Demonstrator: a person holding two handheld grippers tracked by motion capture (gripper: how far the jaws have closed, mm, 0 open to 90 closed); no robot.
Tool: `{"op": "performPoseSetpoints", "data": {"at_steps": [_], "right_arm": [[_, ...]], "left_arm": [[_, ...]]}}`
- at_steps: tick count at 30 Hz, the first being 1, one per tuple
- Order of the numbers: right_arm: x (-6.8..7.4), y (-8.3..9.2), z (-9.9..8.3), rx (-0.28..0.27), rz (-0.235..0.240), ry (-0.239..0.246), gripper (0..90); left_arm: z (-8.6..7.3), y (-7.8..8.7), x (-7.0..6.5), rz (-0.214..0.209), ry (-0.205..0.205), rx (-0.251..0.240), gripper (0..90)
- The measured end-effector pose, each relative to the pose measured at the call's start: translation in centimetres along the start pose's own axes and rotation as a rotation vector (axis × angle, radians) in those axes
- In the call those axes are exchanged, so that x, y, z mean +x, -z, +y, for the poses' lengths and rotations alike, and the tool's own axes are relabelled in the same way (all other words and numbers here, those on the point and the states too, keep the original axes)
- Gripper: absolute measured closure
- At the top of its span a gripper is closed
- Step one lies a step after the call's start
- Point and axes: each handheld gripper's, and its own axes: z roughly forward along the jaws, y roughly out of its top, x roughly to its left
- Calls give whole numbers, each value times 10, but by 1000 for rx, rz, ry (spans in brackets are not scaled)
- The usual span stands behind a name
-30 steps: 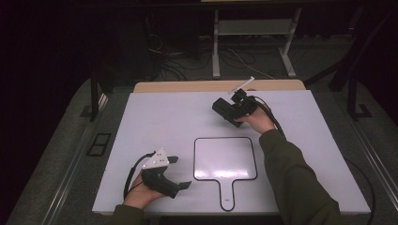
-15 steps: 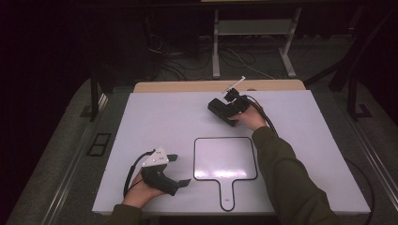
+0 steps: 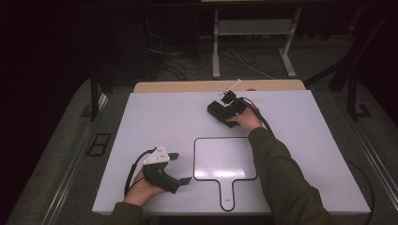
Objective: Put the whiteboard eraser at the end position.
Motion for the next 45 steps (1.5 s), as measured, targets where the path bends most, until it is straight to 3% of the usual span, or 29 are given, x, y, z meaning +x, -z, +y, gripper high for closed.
{"op": "performPoseSetpoints", "data": {"at_steps": [3,8,13,17,21,28,35,41,45], "right_arm": [[3,-2,-1,-13,-21,12,382],[3,4,-1,-43,-12,14,366],[0,18,-2,-88,14,-2,346],[-1,31,-8,-134,-3,-16,321],[-2,44,-16,-174,10,-32,310],[-2,61,-28,-208,-11,-14,279],[2,69,-38,-205,43,-15,238],[13,75,-47,-243,76,8,212],[21,80,-55,-261,72,21,199]], "left_arm": [[0,1,-1,2,3,-5,0],[-1,1,-1,4,4,-6,0],[-1,1,-1,5,1,-1,0],[-1,0,-1,5,0,-1,0],[-1,0,0,6,4,3,0],[-1,0,0,10,14,-2,0],[-1,0,1,12,22,-1,0],[-2,1,0,14,20,-1,0],[-2,2,0,14,20,1,0]]}}
